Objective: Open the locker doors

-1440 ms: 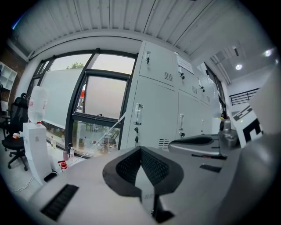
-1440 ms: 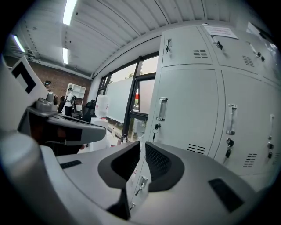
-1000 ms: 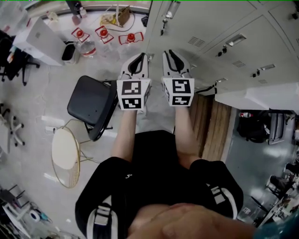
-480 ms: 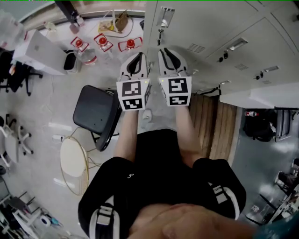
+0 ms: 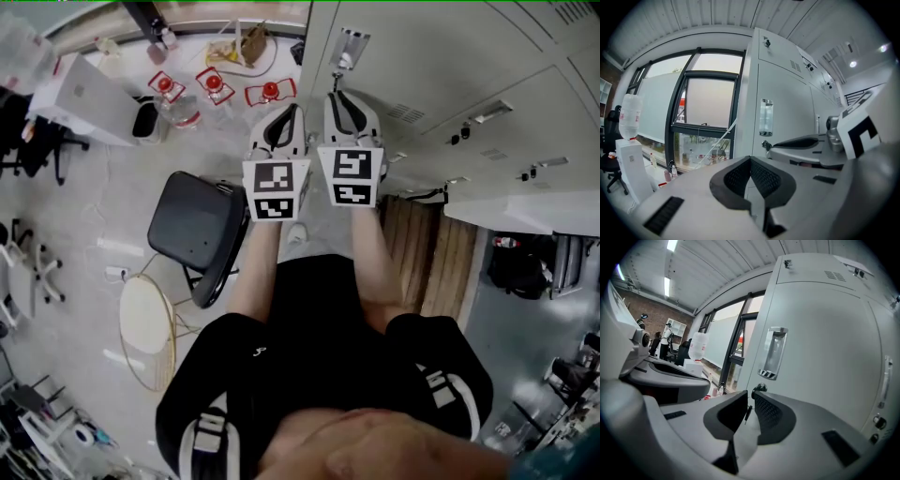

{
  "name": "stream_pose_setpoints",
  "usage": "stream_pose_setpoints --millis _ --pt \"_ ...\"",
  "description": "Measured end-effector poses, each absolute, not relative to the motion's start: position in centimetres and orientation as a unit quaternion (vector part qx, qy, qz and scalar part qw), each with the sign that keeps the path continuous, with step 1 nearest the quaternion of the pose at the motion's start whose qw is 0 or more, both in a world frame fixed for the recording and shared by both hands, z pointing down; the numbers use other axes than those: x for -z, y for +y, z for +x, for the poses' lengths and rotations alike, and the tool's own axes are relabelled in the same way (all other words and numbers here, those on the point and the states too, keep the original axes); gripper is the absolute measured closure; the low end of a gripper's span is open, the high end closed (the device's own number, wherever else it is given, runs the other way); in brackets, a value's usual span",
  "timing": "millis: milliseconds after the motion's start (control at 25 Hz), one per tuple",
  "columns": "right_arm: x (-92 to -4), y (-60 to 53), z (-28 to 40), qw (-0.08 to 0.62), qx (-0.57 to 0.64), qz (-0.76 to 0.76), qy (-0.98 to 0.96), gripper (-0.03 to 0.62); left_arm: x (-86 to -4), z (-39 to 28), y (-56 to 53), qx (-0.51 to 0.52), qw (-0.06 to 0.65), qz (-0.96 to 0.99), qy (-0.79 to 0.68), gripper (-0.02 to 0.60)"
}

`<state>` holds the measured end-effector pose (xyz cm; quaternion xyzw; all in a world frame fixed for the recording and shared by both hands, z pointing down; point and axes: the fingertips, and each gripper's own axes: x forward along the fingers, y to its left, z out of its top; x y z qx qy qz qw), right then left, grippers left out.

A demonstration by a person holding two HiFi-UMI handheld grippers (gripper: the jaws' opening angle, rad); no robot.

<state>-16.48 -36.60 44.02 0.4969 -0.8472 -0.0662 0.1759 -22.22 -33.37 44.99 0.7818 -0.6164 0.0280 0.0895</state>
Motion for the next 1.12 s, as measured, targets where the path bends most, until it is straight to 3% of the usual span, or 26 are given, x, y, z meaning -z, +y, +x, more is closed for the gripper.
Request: stream_pose_setpoints --millis 640,1120 --pt "-44.0 -37.8 -16.6 0.159 0.047 0.518 -0.839 0.545 -45.5 -22.3 -35.2 -0.043 0.087 0.788 -0.608 0.572" --pt "-43.9 -38.0 -16.3 0.104 -0.021 0.521 -0.847 0.546 -45.3 -20.9 -36.3 -0.063 0.079 0.807 -0.582 0.572"
